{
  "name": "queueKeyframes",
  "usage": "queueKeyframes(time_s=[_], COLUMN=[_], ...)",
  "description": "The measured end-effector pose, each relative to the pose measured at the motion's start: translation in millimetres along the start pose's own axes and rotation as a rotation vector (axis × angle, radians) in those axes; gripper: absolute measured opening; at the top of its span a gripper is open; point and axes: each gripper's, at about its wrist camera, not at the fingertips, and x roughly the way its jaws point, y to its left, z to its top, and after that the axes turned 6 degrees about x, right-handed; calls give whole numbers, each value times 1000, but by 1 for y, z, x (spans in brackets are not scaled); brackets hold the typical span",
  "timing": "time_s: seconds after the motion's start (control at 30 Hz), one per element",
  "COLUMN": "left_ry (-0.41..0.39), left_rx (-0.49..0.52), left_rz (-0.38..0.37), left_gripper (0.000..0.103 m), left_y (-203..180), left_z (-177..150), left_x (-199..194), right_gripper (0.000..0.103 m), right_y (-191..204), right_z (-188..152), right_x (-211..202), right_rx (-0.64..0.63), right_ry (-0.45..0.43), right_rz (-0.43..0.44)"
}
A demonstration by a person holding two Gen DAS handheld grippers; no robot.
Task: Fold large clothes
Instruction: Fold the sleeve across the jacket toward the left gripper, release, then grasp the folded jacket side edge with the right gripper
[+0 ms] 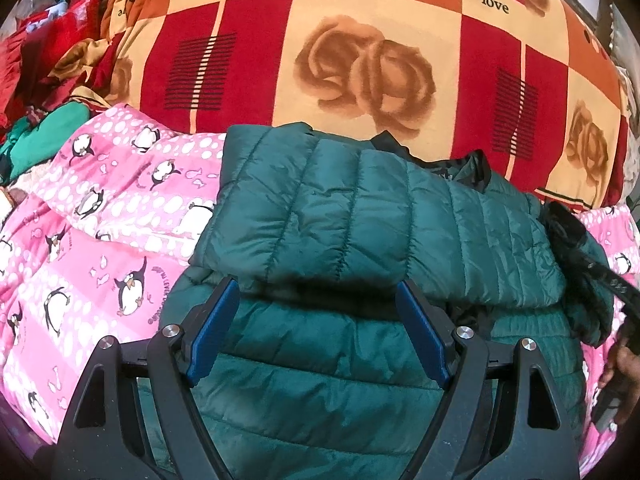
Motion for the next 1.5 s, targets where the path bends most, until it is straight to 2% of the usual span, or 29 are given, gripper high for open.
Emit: queueKeyframes(time_s=[0.03,0.1,0.13,0.2,0.3,0.4,0.43,0.47,0.5,0.53,0.57,0.7,0.9,0.93,0.97,1.0,1.03,1.07,1.1,1.27,1.5], left_ry=[0,-1,-2,-3,-3,-10,-10,-6,-2,1,3,16,26,28,29,29,28,27,27,26,-4], left_rx=[-2,-6,-9,-11,-15,-14,-20,-26,-34,-42,-48,-48,-27,-22,-17,-16,-18,-24,-29,-55,-62], left_rz=[0,-1,0,0,-2,0,-1,-2,-5,-7,-8,-8,-9,-7,-4,-4,-4,-5,-5,-9,-5], left_gripper=[81,81,81,81,81,81,81,81,81,81,81,81,81,81,81,81,81,81,81,81,81], left_y=[1,3,4,6,9,12,14,16,17,18,19,16,9,9,9,9,10,12,13,19,25], left_z=[0,0,0,1,0,-1,-1,-1,-1,-1,-1,-2,-4,-4,-5,-5,-5,-5,-5,-3,4], left_x=[0,-2,-3,-4,-7,-9,-9,-8,-7,-5,-4,1,5,5,6,6,7,7,7,7,-5], right_gripper=[26,14,11,11,11,11,16,39,52,72,76,76,76,76,71,61,42,32,27,24,24], right_y=[4,16,21,37,65,67,64,60,55,48,42,23,9,6,-1,-7,-12,-21,-27,-21,25], right_z=[1,7,9,16,22,24,24,23,20,16,12,-3,-11,-11,-7,-4,-1,3,5,10,23], right_x=[-4,-19,-23,-33,-41,-44,-42,-39,-36,-35,-34,-26,31,35,38,36,35,30,25,-13,-53], right_rx=[-6,-14,-10,-13,-76,-43,-33,-25,-17,-8,-1,-25,-81,-76,-42,-3,23,75,109,119,90], right_ry=[-5,-21,-22,-37,-60,-71,-55,-39,-31,-31,-32,-26,70,67,49,29,20,14,7,-35,-85], right_rz=[12,78,105,165,169,181,162,133,111,98,90,37,-77,-85,-77,-60,-53,-20,9,117,289])
